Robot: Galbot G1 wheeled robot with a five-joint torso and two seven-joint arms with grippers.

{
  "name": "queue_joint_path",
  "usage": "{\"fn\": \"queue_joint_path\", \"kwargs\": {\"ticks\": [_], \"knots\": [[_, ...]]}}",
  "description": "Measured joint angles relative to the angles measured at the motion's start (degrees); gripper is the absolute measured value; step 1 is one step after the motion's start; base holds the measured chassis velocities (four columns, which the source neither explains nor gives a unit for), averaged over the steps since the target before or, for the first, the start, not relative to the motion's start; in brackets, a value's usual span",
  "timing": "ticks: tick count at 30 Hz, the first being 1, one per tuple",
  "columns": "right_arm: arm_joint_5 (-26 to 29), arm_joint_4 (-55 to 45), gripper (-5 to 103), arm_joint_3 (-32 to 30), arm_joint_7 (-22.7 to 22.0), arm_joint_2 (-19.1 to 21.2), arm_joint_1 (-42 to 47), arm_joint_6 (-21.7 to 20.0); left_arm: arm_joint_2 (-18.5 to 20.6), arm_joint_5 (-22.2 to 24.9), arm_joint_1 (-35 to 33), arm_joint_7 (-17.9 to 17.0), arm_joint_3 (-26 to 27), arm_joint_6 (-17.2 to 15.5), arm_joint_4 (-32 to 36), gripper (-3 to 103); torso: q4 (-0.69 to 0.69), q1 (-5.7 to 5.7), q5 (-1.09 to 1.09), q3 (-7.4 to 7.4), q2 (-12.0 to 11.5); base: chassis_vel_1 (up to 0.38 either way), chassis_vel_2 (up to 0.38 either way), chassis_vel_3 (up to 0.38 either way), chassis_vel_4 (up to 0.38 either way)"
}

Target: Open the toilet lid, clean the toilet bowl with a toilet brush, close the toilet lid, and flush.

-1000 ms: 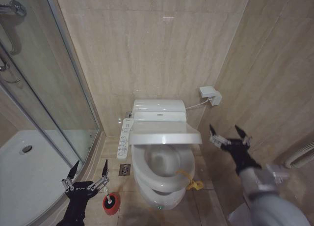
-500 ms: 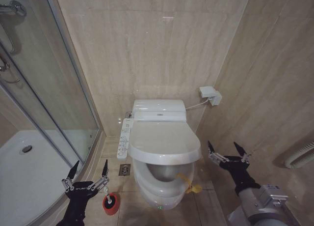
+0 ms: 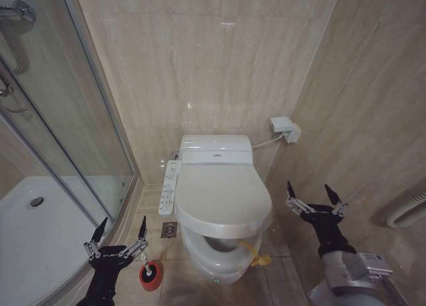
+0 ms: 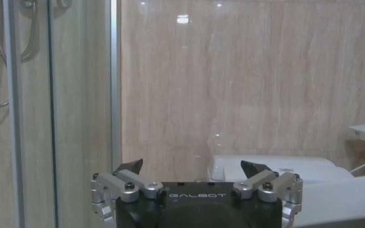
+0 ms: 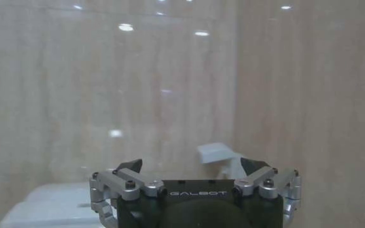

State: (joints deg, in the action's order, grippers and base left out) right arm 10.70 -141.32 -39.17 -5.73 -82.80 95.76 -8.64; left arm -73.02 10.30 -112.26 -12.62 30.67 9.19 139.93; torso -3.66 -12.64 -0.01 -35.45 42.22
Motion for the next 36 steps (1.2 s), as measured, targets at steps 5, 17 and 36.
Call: {"fn": "queue_joint_path", "kwargs": {"ticks": [5, 17, 36], "knots": [[5.67, 2.58, 100, -5.02, 11.04, 2.28, -2.16, -1.66, 0.00, 0.00, 0.00, 0.00, 0.00, 0.00, 0.00, 100, 0.00, 0.00, 0.01, 0.00, 0.00, 0.000, 0.000, 0.000, 0.000], [10.62, 4.63, 100, -10.83, 14.81, 3.28, -3.61, -5.19, 0.00, 0.00, 0.00, 0.00, 0.00, 0.00, 0.00, 100, -0.01, 0.00, 0.01, 0.00, 0.00, 0.000, 0.000, 0.000, 0.000], [3.85, 1.99, 100, -6.90, 8.14, -1.76, 1.90, -1.00, 0.00, 0.00, 0.00, 0.00, 0.00, 0.00, 0.00, 100, 0.00, 0.00, 0.00, 0.00, 0.00, 0.000, 0.000, 0.000, 0.000]]}}
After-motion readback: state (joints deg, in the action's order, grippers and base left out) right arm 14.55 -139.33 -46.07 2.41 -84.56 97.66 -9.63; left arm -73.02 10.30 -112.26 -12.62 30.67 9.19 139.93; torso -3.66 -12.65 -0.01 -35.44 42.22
